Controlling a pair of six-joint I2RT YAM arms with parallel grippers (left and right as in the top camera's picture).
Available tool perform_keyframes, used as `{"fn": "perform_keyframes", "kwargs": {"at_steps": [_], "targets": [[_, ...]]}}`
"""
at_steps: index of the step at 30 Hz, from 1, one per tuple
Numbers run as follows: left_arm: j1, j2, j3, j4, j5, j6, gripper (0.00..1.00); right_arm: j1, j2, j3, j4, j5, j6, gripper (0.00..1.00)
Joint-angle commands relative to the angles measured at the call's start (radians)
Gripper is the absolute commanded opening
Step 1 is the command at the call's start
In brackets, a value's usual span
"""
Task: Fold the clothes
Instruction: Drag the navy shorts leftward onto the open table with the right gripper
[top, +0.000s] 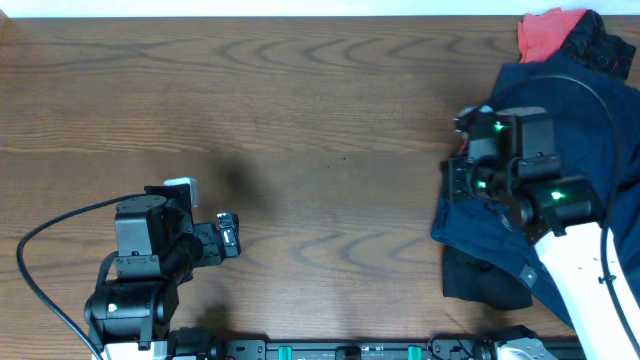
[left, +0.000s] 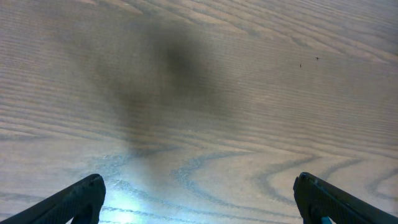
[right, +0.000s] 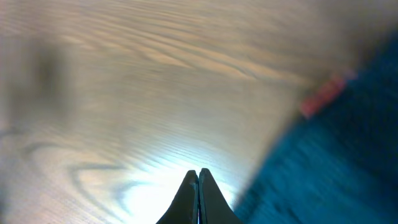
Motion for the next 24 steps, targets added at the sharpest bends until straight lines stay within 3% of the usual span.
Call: {"fn": "perform_keyframes", "kwargs": {"at_steps": [1,6,9,11,17,20,24], "targets": [[-0.004,0.000,0.024,-0.002,0.006,-0.005,0.98,0.085,-0.003,0.063,0.031,-0.067,-0.075,0.01],[-0.004,0.000,0.024,-0.003,0.006,-0.005,0.98,0.164,-0.003,0.110,0.069,0.087,-0.011,0.01],[-0.004,0.000,0.024,-0.003,0.006,-0.005,0.98,0.166,0.011,0.108,-0.006,0.178,0.056,0.08],[-0.004,0.000,0.024,-0.003,0.006,-0.005,0.98,0.166,0.036,0.100,-0.080,0.211,0.073,0.17],[-0.004,0.000,0.024,-0.003,0.006,-0.005,0.98,0.166,0.154,0.031,-0.231,0.334,0.217,0.57],[-0.004,0.000,0.024,-0.003,0.006,-0.005,0.98,0.167,0.213,-0.018,-0.229,0.333,0.277,0.67],[-0.004,0.000,0.024,-0.003,0.006,-0.005,0.98,0.166,0.273,-0.066,-0.226,0.378,0.378,0.67]]}}
